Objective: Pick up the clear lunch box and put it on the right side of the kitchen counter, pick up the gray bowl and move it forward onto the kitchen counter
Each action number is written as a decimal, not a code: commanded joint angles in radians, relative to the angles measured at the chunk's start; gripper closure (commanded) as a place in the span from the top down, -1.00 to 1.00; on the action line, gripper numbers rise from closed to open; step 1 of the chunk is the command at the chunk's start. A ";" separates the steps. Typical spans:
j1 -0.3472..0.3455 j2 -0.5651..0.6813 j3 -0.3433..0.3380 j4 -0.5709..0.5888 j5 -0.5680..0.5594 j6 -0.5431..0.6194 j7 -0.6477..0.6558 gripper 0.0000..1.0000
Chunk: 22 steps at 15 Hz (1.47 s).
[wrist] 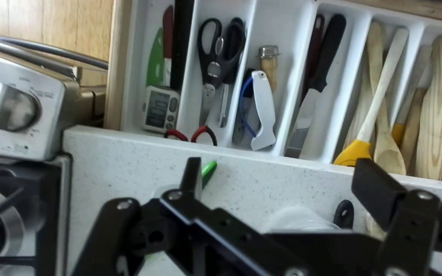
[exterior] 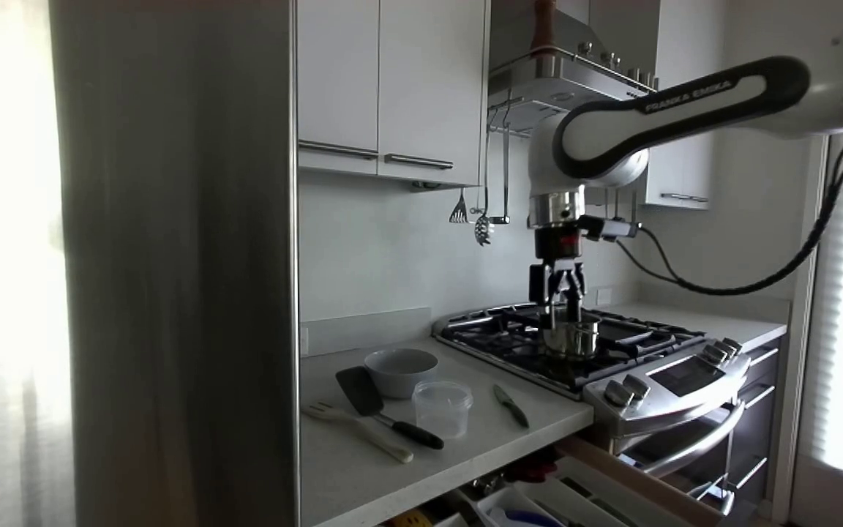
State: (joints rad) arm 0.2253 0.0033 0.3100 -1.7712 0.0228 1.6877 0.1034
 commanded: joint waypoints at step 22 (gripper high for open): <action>0.254 0.478 -0.023 0.338 -0.294 0.308 -0.030 1.00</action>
State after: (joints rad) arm 0.4621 0.4529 0.3125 -1.4267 -0.2599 1.9225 0.0740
